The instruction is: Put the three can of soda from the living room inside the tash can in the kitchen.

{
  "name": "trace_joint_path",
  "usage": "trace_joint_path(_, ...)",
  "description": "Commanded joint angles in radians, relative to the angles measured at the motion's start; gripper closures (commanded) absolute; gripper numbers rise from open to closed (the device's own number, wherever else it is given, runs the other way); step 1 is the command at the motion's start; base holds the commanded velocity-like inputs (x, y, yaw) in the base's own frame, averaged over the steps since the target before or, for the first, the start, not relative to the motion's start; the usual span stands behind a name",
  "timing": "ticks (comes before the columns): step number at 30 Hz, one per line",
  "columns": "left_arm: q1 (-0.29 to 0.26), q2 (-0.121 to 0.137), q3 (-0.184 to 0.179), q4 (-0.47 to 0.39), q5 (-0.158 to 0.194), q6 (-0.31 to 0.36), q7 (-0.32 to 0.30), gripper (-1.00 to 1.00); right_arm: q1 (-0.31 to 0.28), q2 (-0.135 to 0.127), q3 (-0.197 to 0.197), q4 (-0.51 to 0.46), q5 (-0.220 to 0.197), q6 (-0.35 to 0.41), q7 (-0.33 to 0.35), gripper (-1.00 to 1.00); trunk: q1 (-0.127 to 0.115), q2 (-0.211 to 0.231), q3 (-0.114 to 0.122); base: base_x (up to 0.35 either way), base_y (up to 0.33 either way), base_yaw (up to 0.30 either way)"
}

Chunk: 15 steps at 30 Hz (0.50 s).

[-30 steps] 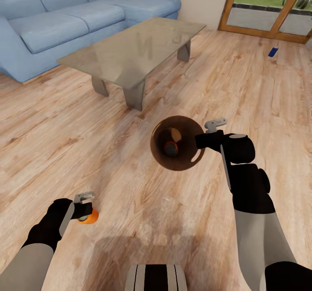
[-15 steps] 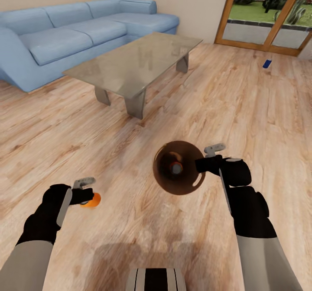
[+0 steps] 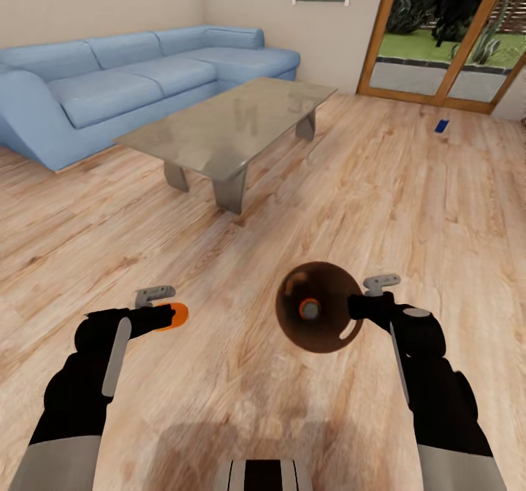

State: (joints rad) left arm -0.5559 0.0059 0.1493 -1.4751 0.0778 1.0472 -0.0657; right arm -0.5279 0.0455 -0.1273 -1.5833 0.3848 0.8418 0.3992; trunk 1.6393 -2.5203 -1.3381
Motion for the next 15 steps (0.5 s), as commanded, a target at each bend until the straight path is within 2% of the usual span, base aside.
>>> trace_joint_path(1, 0.0, -0.004, -0.004, 0.002, -0.004, 0.0, 0.0, 1.0, 0.002, 0.001, -0.001, -0.001, -0.025, 0.001, 0.007, 1.0, -0.001, 0.0, 0.004, 0.0, 0.0, 0.0)
trace_joint_path(2, 0.002, -0.009, -0.01, 0.004, -0.004, 0.0, 0.001, 1.0, 0.004, 0.002, -0.001, -0.001, -0.026, -0.002, 0.008, 1.0, -0.001, 0.0, 0.008, 0.0, 0.0, 0.0)
trace_joint_path(5, -0.007, 0.008, -0.007, 0.003, 0.004, 0.0, 0.007, 1.0, 0.02, -0.014, -0.005, 0.004, -0.017, 0.017, 0.012, 1.0, -0.001, 0.0, 0.008, 0.0, 0.0, 0.0)
trace_joint_path(9, -0.007, 0.009, -0.007, 0.003, 0.004, 0.0, 0.007, 1.0, 0.02, -0.014, -0.005, 0.004, 0.061, 0.022, 0.012, 1.0, -0.001, 0.0, 0.008, 0.0, 0.0, 0.0)
trace_joint_path(15, -0.007, 0.009, -0.007, 0.003, 0.004, 0.0, 0.007, 1.0, 0.02, -0.014, -0.005, 0.004, 0.13, 0.022, 0.012, 1.0, -0.001, 0.0, 0.008, 0.0, 0.0, 0.0)
